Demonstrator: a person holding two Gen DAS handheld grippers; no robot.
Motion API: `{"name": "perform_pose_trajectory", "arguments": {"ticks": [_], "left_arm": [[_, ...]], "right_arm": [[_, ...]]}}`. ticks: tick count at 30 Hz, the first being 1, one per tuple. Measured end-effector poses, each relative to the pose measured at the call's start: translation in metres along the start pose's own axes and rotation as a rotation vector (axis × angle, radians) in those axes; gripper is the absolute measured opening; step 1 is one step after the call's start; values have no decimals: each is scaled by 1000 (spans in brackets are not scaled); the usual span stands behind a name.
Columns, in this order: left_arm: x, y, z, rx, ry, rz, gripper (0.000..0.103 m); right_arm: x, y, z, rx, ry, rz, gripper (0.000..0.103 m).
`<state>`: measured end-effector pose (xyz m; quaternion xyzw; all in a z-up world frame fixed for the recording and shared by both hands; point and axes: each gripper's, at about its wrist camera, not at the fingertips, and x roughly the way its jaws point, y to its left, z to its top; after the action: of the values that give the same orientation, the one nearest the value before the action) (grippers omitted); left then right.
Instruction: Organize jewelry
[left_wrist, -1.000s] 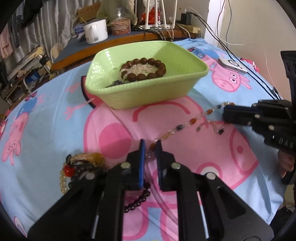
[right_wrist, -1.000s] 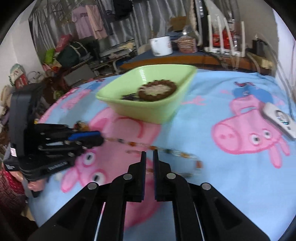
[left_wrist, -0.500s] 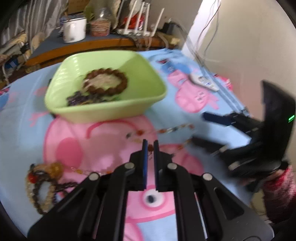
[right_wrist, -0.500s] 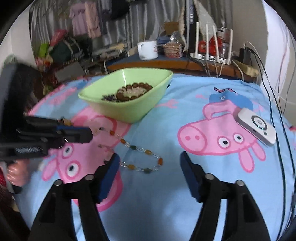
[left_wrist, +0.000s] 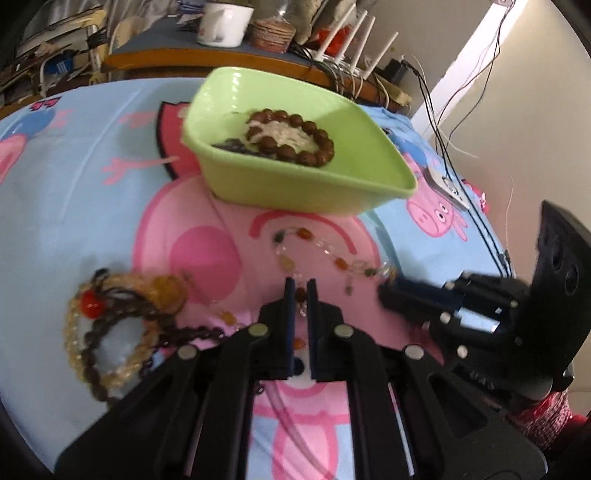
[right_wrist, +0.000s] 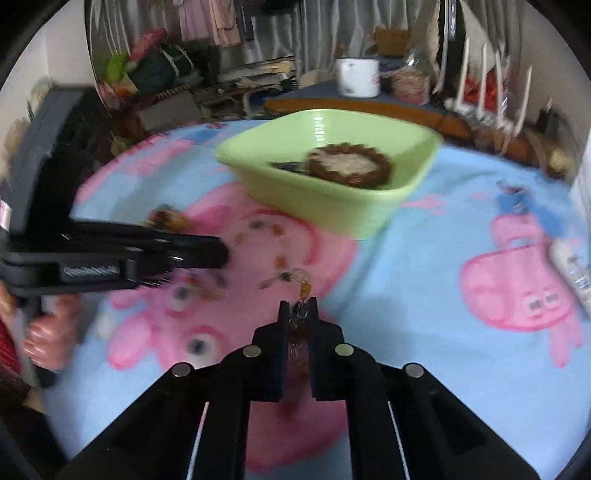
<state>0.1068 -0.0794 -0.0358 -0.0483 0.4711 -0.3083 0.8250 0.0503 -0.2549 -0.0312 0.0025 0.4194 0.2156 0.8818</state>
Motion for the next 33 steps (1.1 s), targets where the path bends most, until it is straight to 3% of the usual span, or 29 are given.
{"name": "perform_pose_trajectory", "arguments": {"ticks": [2,6,13,23,33], "left_arm": [[-9,1,1,2,-16,-13,5],[-45,3,8,-6,-85,-63,5],[-92,-7,32,22,-188,-103,5],[-136,-39,91,123,-315,-91,5],[-110,-44,137,136,-312,-67,5]], "right_arm": [[-4,4,6,62,-7,120,0],[-21,8,24,141,-53,260,0],[-54,13,60,168,-141,350,0],[-96,11,125,129,-289,281,0],[-78,-33,145,188,-300,193,0]]}}
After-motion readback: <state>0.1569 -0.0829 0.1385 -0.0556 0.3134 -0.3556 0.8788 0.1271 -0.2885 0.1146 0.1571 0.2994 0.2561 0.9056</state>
